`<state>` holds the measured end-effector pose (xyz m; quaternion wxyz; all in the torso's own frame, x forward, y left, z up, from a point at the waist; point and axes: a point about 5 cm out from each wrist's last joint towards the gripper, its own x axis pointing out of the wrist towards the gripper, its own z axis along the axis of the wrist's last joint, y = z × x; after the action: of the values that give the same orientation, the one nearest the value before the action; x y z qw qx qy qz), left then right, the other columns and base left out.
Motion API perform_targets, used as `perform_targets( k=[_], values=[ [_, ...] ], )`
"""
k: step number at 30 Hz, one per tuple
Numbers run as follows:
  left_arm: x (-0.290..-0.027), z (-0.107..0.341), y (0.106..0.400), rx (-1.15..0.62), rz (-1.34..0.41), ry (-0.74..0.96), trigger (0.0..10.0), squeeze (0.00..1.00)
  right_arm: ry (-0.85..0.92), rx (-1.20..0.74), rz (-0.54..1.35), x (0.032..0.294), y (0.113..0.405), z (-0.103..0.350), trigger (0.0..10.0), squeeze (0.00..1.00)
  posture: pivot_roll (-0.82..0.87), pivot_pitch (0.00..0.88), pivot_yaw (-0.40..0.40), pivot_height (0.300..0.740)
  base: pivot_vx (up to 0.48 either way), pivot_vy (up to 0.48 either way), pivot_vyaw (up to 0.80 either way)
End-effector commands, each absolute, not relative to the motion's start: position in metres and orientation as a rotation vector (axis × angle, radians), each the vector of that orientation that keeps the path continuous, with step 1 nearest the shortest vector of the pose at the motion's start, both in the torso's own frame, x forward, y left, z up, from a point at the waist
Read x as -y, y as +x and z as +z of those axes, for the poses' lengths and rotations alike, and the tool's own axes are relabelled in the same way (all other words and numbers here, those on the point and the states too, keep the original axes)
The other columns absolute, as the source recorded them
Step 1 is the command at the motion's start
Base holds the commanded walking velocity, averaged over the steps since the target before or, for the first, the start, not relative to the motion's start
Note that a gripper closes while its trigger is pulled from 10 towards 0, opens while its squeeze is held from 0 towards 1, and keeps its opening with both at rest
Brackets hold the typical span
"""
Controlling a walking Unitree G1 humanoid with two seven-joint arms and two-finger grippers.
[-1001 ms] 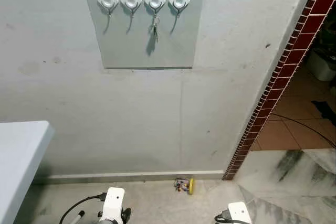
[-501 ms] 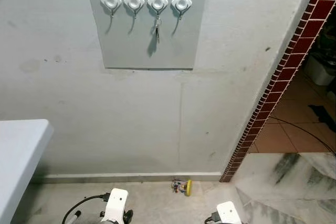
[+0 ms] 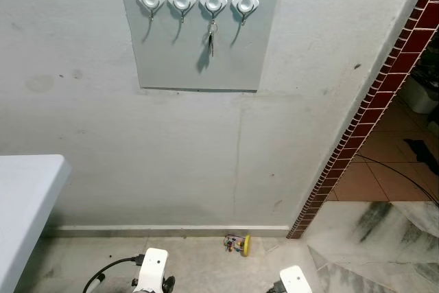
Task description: Hang keys on a hook
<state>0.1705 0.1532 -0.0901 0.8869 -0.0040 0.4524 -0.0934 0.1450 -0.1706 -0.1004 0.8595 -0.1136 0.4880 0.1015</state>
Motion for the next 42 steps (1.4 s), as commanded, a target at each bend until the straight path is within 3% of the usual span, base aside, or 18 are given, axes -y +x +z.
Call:
perform_targets(
  k=[1, 24, 42],
  values=[
    [-0.156, -0.0912, 0.1683, -0.951, -0.174, -0.01, 10.0, 0.0, -0.234, -1.034, 0.203, 0.1718, 0.1441, -0.1009, 10.0, 0.0, -0.02, 0.0, -0.042, 0.74, 0.0, 0.0, 0.0],
    [-0.1506, -0.0916, 0.1676, -0.954, -0.226, 0.03, 10.0, 0.0, -0.236, -1.039, 0.244, 0.1696, 0.1445, -0.1008, 10.0, 0.0, -0.04, 0.0, -0.045, 0.74, 0.0, 0.0, 0.0],
    [-0.1502, -0.0915, 0.1683, -0.956, -0.209, 0.014, 10.0, 0.0, -0.276, -1.058, 0.267, 0.1679, 0.1401, -0.1028, 10.0, 0.0, -0.03, 0.0, -0.05, 0.74, 0.0, 0.0, 0.8]
  ],
)
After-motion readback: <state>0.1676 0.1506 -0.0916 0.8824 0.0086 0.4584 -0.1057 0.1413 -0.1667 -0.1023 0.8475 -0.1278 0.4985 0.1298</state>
